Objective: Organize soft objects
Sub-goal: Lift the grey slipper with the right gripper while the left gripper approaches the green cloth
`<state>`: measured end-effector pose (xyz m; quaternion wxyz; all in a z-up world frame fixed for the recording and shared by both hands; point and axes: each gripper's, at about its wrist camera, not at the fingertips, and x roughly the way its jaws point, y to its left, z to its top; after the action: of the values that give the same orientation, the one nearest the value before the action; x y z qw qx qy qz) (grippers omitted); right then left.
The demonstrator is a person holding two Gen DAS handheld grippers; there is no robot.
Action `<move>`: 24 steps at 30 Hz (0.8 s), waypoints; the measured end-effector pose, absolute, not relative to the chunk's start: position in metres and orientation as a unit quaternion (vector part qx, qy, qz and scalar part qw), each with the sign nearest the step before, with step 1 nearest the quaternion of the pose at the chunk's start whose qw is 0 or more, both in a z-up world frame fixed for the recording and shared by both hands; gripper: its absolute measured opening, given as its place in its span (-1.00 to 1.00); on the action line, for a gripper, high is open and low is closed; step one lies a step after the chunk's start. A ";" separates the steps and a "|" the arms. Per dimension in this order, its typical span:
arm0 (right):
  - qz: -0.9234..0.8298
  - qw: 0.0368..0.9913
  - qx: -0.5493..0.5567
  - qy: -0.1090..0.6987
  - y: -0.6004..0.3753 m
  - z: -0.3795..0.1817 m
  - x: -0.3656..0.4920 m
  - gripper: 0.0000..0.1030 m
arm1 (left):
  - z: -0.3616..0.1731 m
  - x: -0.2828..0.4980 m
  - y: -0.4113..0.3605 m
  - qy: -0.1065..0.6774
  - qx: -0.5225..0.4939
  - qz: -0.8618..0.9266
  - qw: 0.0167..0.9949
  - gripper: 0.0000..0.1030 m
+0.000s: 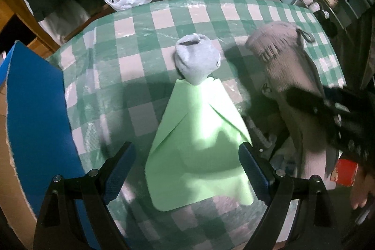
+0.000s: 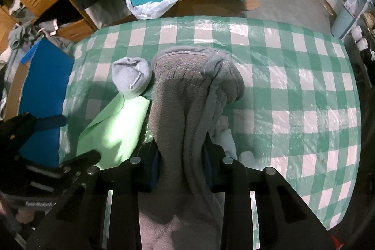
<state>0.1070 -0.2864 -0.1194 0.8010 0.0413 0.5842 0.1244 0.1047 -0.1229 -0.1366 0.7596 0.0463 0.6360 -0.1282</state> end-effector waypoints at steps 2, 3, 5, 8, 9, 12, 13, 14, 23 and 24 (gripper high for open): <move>0.129 0.801 0.044 0.583 -0.288 -0.118 0.103 -0.44 | -0.140 0.106 -0.125 0.639 0.036 -0.127 0.758 0.75; 0.131 0.801 0.045 0.583 -0.289 -0.118 0.101 -0.43 | -0.141 0.106 -0.126 0.641 0.032 -0.127 0.756 0.75; 0.133 0.801 0.047 0.582 -0.292 -0.117 0.098 -0.44 | -0.146 0.107 -0.130 0.646 0.028 -0.126 0.753 0.75; 0.133 0.801 0.053 0.581 -0.297 -0.119 0.098 -0.43 | -0.151 0.110 -0.133 0.649 0.027 -0.118 0.751 0.75; 0.133 0.801 0.055 0.581 -0.298 -0.119 0.098 -0.43 | -0.152 0.111 -0.134 0.649 0.025 -0.114 0.751 0.75; 0.135 0.801 0.059 0.581 -0.301 -0.120 0.097 -0.43 | -0.155 0.114 -0.136 0.650 0.016 -0.108 0.752 0.75; 0.135 0.801 0.060 0.581 -0.302 -0.121 0.096 -0.43 | -0.156 0.116 -0.136 0.650 0.014 -0.106 0.752 0.75; 0.136 0.800 0.060 0.581 -0.302 -0.121 0.095 -0.43 | -0.157 0.117 -0.137 0.651 0.014 -0.104 0.752 0.75; 0.143 0.797 0.061 0.584 -0.304 -0.126 0.093 -0.43 | -0.169 0.124 -0.153 0.658 0.037 -0.093 0.747 0.75; 0.144 0.797 0.061 0.584 -0.304 -0.126 0.093 -0.43 | -0.171 0.123 -0.153 0.657 0.039 -0.093 0.748 0.75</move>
<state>0.0929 -0.3040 -0.1264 0.7966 0.0609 0.5839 0.1440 0.1229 -0.1531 -0.1714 0.7475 0.0387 0.6565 -0.0935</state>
